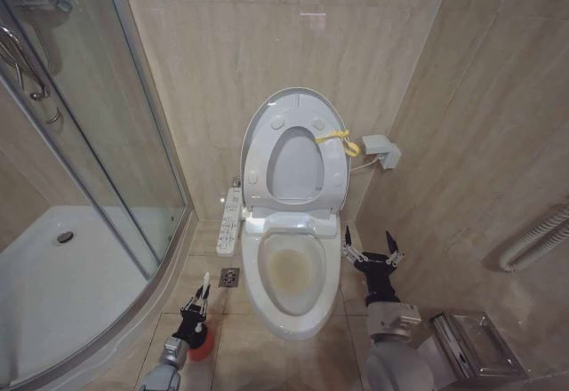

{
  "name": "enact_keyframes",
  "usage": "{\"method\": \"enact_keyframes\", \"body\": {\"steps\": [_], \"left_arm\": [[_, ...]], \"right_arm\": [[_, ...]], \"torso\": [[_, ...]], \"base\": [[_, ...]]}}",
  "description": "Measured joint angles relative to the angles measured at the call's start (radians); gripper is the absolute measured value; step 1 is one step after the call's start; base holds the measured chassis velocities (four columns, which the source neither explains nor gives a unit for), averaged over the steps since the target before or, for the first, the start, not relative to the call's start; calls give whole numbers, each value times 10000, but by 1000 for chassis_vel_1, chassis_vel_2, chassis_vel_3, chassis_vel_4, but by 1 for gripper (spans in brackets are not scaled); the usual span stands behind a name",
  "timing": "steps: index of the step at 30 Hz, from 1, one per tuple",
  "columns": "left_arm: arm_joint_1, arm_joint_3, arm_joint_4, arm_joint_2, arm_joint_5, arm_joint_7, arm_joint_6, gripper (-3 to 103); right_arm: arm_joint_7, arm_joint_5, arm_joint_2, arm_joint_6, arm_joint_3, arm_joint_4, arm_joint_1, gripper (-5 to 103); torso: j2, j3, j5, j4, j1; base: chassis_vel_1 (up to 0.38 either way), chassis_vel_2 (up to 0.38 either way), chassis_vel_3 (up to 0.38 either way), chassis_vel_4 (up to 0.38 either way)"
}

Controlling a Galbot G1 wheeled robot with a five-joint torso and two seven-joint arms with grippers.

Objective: Open the toilet lid, clean the toilet bowl with a toilet brush, close the toilet lid, and flush.

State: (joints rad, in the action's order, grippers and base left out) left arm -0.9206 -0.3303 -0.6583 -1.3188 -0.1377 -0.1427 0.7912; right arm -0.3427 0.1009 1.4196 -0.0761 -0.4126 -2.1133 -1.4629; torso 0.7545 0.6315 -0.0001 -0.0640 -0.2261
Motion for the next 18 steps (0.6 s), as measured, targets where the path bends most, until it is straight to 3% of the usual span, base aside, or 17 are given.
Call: {"method": "enact_keyframes", "body": {"steps": [7,8,14,15,18], "left_arm": [[-197,-2,-570,29,-1,242,-174,14],[-243,-2,-660,23,-2,279,-175,38],[-614,-1,-1230,-37,5,482,-176,38],[-723,-1,-1376,-56,13,544,-175,64],[-1109,-10,-1787,-100,53,719,-172,64]], "right_arm": [[0,0,-1,0,0,0,0,100],[0,0,0,0,0,0,0,100],[0,0,0,0,0,0,0,100],[0,0,-1,0,0,-1,0,100],[0,0,0,0,0,0,0,100]], "torso": [[0,0,0,-1,0],[0,0,1,-1,0],[0,0,1,0,0],[0,0,1,-1,0],[0,0,2,-2,0]], "base": [[0,0,0,0],[0,0,0,0],[0,0,0,0],[0,0,0,0],[0,0,0,0]]}}
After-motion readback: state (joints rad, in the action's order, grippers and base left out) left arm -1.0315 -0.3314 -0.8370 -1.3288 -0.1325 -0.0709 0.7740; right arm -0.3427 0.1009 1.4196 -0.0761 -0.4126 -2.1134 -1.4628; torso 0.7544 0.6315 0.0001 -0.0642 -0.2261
